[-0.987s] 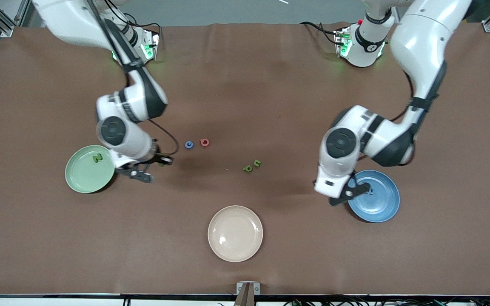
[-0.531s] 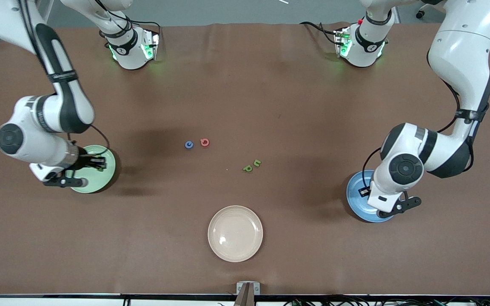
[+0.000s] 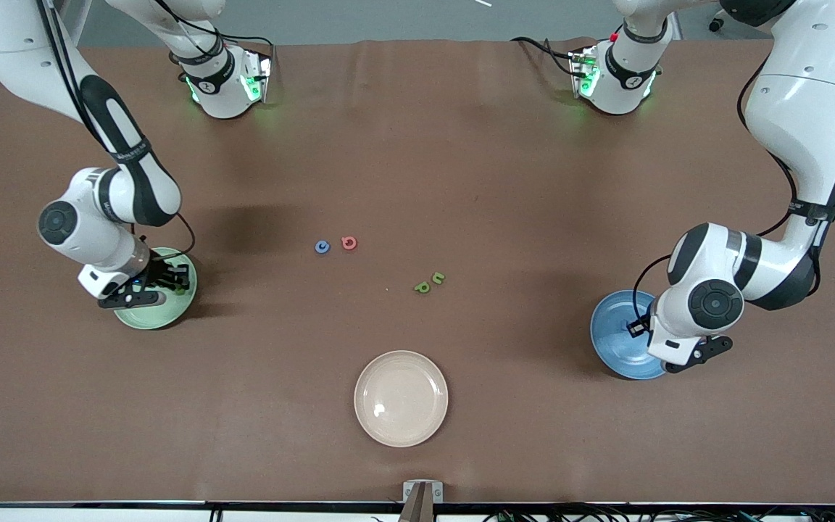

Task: Sort upper and lower case letters into plates
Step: 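Drop the x on the blue plate while the right gripper drops B on green, then grasp the green u with the left gripper while the right gripper grasps blue C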

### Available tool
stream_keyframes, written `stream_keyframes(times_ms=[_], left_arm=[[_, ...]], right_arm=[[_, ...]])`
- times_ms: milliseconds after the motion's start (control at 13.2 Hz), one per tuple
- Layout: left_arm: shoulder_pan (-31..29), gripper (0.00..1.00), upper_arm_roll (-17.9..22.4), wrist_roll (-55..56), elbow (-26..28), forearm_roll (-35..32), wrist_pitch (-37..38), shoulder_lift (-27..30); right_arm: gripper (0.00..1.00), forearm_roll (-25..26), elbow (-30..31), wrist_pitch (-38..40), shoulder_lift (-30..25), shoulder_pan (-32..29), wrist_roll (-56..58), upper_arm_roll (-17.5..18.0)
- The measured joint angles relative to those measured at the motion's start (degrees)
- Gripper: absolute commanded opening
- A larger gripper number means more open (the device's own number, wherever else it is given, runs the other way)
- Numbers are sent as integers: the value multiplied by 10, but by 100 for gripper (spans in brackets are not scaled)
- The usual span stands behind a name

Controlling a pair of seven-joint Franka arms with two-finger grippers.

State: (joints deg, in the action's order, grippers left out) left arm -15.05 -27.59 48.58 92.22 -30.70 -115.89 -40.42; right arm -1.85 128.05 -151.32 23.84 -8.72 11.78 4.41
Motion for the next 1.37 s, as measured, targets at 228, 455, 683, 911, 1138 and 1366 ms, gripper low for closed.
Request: stream_keyframes(times_ms=[228,455,683,911,1138,1366], left_arm=[[1,100,-35,42,-2,4,2,14],[20,100,-95,158,-1,8,4,17],[96,100,-104,274,-6,19,2,11],[165,100,-103,364,-20,22,-29,-13],[233,92,-90,450,-48,22,-37,-41],[321,90,-45,537,-114,22,-41,-90]], right_arm=[[37,0,-1,-2,2,0,0,0],[100,0,-6,-2,2,0,0,-1],[100,0,-45,66,-11,-1,1,-2],[100,0,-147,293,-65,4,-3,0],[100,0,-205,418,-115,40,-78,4],[100,-1,-202,440,-124,128,-242,8]])
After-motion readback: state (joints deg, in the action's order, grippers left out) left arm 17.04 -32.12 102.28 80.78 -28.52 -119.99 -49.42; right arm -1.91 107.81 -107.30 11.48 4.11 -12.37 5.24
